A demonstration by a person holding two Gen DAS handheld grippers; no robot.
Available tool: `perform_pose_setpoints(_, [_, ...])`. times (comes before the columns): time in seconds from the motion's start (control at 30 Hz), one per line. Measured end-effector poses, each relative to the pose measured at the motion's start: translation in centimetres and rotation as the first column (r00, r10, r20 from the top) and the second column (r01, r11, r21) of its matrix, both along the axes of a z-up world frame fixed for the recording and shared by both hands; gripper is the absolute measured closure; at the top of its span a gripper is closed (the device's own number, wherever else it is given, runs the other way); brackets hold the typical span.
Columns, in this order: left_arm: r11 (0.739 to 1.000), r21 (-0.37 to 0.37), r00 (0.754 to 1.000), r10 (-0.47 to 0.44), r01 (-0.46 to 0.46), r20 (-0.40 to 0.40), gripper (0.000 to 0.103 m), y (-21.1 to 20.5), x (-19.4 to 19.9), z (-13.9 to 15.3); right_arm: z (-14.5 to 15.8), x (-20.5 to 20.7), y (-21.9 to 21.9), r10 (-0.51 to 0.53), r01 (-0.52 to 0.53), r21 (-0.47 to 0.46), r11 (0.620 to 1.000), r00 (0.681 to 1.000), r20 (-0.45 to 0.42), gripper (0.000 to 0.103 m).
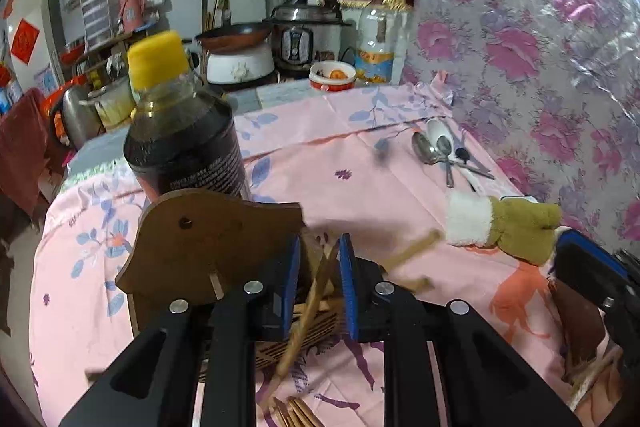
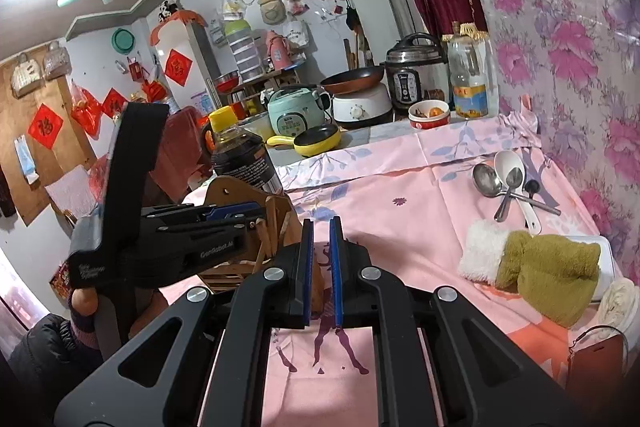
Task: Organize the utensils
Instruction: 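Open both grippers to release the chopsticks and withdraw from the holder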
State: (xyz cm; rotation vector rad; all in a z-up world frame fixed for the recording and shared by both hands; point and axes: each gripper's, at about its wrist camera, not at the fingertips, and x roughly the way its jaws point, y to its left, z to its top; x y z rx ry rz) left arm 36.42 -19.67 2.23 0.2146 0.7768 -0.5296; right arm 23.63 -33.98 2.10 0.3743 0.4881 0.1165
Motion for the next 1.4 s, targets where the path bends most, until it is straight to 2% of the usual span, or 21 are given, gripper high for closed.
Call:
perform_pose_setpoints(0.4, [0.999,0.024,0.999,0.024,-0.023,-0.040,0.081,0.4,1.3,-1.4,0.0,0.1,0.5,0.021,-0.021,0.003,1.000,1.000,0.007,0.092])
perform_pose_setpoints(0.5, [1.000,0.026,0.999,0.011,-0.010,-0.041,0.084,0.3,1.2,-1.4,-0.1,0.2,0.5,0.020,-0.020,0.005,1.000,1.000,0.004,0.092])
perform_pose_setpoints(0.53, [1.000,0.018,0.999,-0.003,0.004,-0.048,0.096,0.3,1.1,-1.4,-0.1,0.1,0.5,0.019,-0.019,0.004,1.000,1.000,0.004,0.092])
perform_pose_setpoints(0.63, [1.000,0.017,1.000,-0.003,0.004,-0.020,0.096,0.4,0.5,-0.9,-0.1,0.1,0.6,0.018,-0.018,0.004,1.000,1.000,0.002,0.092])
perform_pose_setpoints(0.73, [1.000,0.000,1.000,0.003,-0.003,0.020,0.096,1.2,-0.3,0.7,0.1,-0.1,0.7,0.020,-0.020,-0.003,1.000,1.000,0.010,0.092])
perform_pose_setpoints(0.9, [0.996,-0.061,0.988,0.067,-0.059,0.140,0.096,3.8,-1.4,6.6,0.7,-0.4,1.0,0.028,-0.028,0.000,1.000,0.999,0.028,0.092])
perform_pose_setpoints(1.03, [0.986,-0.123,0.960,0.141,-0.114,0.241,0.096,6.6,-2.2,12.2,0.9,-0.2,1.8,0.041,-0.041,-0.004,0.999,0.999,0.028,0.092])
perform_pose_setpoints(1.13, [0.979,-0.135,0.934,0.185,-0.149,0.305,0.096,7.8,-2.7,14.8,1.0,-0.1,2.1,0.048,-0.048,-0.002,0.999,0.998,0.028,0.092])
perform_pose_setpoints(1.23, [0.973,-0.156,0.927,0.213,-0.172,0.309,0.096,8.6,-2.4,15.5,1.1,-0.2,2.6,0.053,-0.053,-0.002,0.999,0.998,0.029,0.092])
perform_pose_setpoints(1.4, [0.958,-0.201,0.929,0.253,-0.202,0.271,0.096,9.3,-1.2,13.3,1.1,-0.3,3.0,0.058,-0.058,-0.020,0.998,0.998,0.023,0.092])
